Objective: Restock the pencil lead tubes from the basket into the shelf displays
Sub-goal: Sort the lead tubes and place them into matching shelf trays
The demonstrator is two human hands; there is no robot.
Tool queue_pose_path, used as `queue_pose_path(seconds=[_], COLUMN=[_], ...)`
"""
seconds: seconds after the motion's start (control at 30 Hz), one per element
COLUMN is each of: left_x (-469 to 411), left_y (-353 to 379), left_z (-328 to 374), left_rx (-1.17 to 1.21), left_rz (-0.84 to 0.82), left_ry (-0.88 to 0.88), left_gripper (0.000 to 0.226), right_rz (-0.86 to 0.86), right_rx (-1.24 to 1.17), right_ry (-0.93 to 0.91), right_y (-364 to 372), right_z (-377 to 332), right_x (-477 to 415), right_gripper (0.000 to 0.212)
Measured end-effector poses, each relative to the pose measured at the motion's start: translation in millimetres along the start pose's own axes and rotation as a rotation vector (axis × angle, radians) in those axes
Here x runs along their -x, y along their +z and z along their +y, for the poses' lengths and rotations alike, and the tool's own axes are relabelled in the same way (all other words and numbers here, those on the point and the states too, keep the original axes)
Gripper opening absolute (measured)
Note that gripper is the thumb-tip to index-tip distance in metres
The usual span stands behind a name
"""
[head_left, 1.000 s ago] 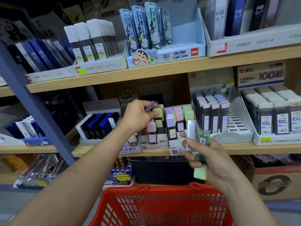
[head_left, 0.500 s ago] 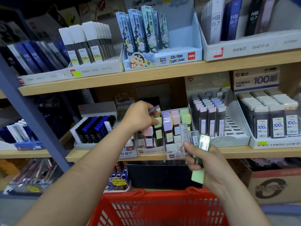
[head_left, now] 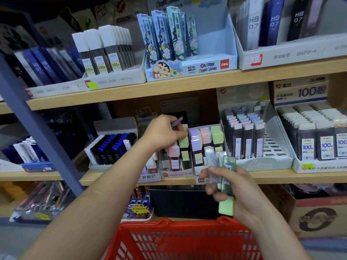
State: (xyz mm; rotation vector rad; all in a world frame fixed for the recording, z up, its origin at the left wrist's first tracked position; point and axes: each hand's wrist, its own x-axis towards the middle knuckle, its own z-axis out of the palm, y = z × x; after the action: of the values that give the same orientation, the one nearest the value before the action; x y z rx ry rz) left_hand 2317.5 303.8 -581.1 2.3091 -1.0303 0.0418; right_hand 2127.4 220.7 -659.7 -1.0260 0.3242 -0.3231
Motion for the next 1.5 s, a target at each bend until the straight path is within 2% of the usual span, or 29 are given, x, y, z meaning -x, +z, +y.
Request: queue_pose_path(seconds=[0.1,0.2,0.27,0.33,0.43,0.57,0.7,0.77,0.83,0.9,0.93,0.97,1.0,1.07,1.1,1.13,1.2,1.23,1.27,1.37,1.5], left_x=[5.1,16.6,26.2,33.9,43.3,51.4,55.7,54.5,53.2,56.2,57.7,60.0,61.1,63.5,64.4,64.7,65.8,66.3,66.5,68.5,66.9], left_y=[-10.7,-19.3,-16.9,-9.3,-0.9,-0.5,-0.8,-10.5,-24.6,-29.0,-25.7,-20.6,-14.6,-7.4,-8.4,-12.0,-17.9,-19.8,-20.7,-17.7,-12.9], left_z=[5.4,11.5,17.8,24.5,33.0,35.5,30.0,16.8,3.7,-0.4,1.4,4.3,4.5,9.2,13.4,17.0,24.7,28.0,29.2,30.8,28.9], left_rx=[0.299,0.766,0.996,1.129,1.237,1.319,1.157,0.976,0.423,-0.275,-0.505,-0.617,-0.628,-0.503,-0.377,-0.169,0.41,0.628,0.744,0.897,0.975], left_rz=[-0.001,-0.18,-0.261,-0.276,-0.255,-0.264,-0.181,-0.082,0.026,0.065,0.08,0.104,0.124,0.171,0.203,0.221,0.145,0.107,0.09,0.044,0.04], left_ry=[-0.047,-0.082,-0.082,-0.082,-0.09,-0.099,-0.083,0.025,0.267,0.564,0.678,0.761,0.82,0.868,0.787,0.621,0.231,0.11,0.056,-0.002,-0.053], left_gripper=[0.024,0.034,0.035,0.037,0.038,0.037,0.014,0.051,0.069,0.064,0.057,0.049,0.042,0.029,0.022,0.017,0.026,0.032,0.037,0.04,0.025], right_rz=[-0.01,0.002,-0.002,-0.011,-0.002,0.046,0.085,0.157,0.206,0.211,0.202,0.185,0.157,0.077,0.038,0.011,-0.004,-0.007,-0.014,-0.036,0.001], right_rx=[-0.099,-0.113,-0.08,-0.05,-0.053,-0.091,-0.185,-0.196,-0.168,-0.125,-0.093,-0.055,-0.025,-0.038,-0.072,-0.097,-0.077,-0.049,-0.02,0.061,0.111], right_ry=[0.021,0.007,-0.022,-0.048,-0.076,-0.074,-0.053,-0.049,-0.056,-0.067,-0.075,-0.084,-0.09,-0.094,-0.1,-0.109,-0.132,-0.146,-0.155,-0.154,-0.178], right_y=[2.5,10.3,19.5,29.4,39.8,44.3,43.6,38.9,34.3,32.7,32.8,33.8,34.9,35.6,34.6,33.1,29.6,28.3,27.9,29.6,30.9], right_z=[0.4,1.6,4.0,7.1,10.0,9.4,0.3,-6.0,-11.4,-14.9,-16.3,-17.7,-19.3,-22.8,-24.3,-25.5,-26.0,-25.7,-25.4,-24.4,-22.3], right_x=[-2.2,-5.1,-6.0,-6.1,-7.5,-9.5,-7.6,-8.0,-8.1,-8.2,-7.8,-7.1,-5.7,-2.4,-0.9,-0.2,0.2,0.4,0.9,2.4,0.4], right_gripper=[0.022,0.025,0.03,0.033,0.019,0.012,0.014,0.015,0.016,0.017,0.018,0.02,0.019,0.019,0.02,0.022,0.034,0.042,0.047,0.032,0.017])
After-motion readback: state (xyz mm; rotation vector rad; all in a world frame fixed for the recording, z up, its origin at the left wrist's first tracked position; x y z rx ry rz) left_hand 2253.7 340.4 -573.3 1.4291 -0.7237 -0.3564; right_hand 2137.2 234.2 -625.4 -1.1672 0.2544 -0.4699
